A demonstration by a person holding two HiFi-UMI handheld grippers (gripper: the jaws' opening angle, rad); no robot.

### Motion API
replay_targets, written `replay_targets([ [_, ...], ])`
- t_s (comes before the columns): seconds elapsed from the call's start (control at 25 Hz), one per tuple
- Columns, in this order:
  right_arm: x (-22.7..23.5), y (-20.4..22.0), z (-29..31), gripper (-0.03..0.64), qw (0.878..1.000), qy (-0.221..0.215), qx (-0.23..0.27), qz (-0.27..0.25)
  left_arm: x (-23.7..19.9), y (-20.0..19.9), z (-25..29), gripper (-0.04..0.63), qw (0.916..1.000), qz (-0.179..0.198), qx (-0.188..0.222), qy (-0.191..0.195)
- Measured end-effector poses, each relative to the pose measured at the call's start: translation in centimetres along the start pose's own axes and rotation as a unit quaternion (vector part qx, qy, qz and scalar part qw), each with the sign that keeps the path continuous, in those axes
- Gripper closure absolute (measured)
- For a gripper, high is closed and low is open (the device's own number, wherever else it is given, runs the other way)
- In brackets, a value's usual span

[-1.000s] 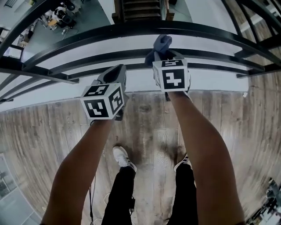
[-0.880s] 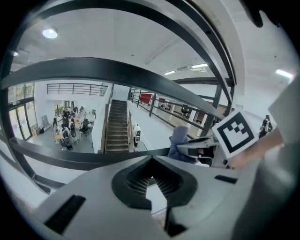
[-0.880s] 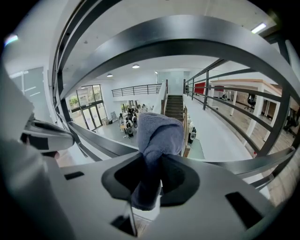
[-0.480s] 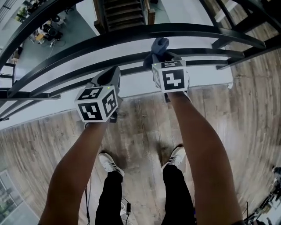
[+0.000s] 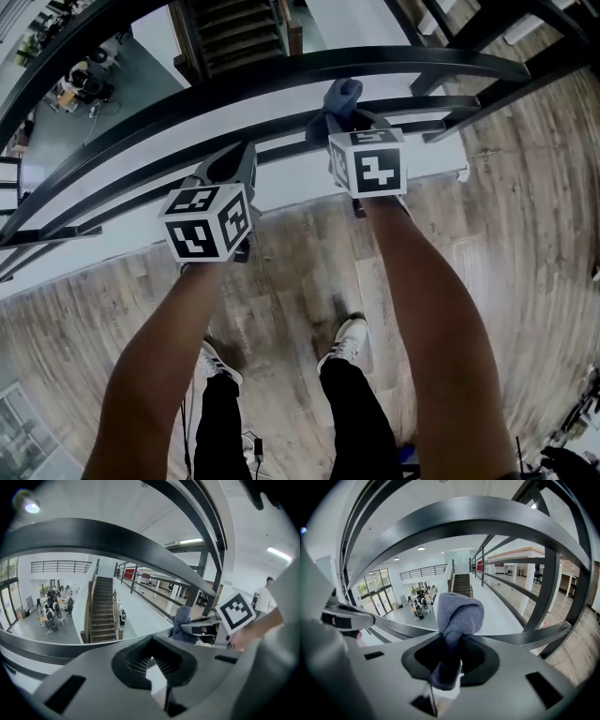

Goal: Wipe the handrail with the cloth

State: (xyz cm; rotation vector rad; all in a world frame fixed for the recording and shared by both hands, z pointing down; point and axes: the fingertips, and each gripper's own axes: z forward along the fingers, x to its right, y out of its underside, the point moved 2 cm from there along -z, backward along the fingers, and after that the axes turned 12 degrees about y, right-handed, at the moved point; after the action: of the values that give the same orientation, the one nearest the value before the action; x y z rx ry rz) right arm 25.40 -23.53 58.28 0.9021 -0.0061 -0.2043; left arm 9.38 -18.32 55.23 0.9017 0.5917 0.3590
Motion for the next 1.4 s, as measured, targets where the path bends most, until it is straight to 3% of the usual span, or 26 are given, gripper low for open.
replay_targets([
  [0.28,8.8,1.3,0.5,0.520,1.000,0.006,0.000,0.013,6.0,0.6,7.2,0.597,0.9997,0.012,-0.013,0.019],
  [0.52,16.6,1.6,0.1,0.520,0.999,0.034,0.000,0.009,10.3,-0.8,11.1,0.597,0.9996,0.002,0.001,0.027],
  [0.64,19.8,1.7,0.0,0.520,0.999,0.045,0.002,-0.010,12.7,-1.2,13.0,0.597,0.9990,0.018,-0.009,0.040],
  [0.84,24.7,2.2,-0.1,0.520,0.997,0.073,-0.002,0.004,16.2,-2.2,15.1,0.597,0.9959,0.058,-0.012,0.068],
  [1.12,29.0,3.0,-0.6,0.520,0.993,0.114,-0.031,-0.010,18.0,-2.4,15.2,0.597,0.9951,0.057,-0.003,0.081],
  [1.24,28.9,2.7,-1.0,0.520,0.994,0.106,-0.036,-0.002,17.4,-1.7,14.4,0.597,0.9960,0.049,0.000,0.075],
  [1.4,27.4,2.0,-2.3,0.520,0.995,0.096,0.021,0.006,15.0,-0.4,11.9,0.597,0.9979,0.031,0.008,0.056],
])
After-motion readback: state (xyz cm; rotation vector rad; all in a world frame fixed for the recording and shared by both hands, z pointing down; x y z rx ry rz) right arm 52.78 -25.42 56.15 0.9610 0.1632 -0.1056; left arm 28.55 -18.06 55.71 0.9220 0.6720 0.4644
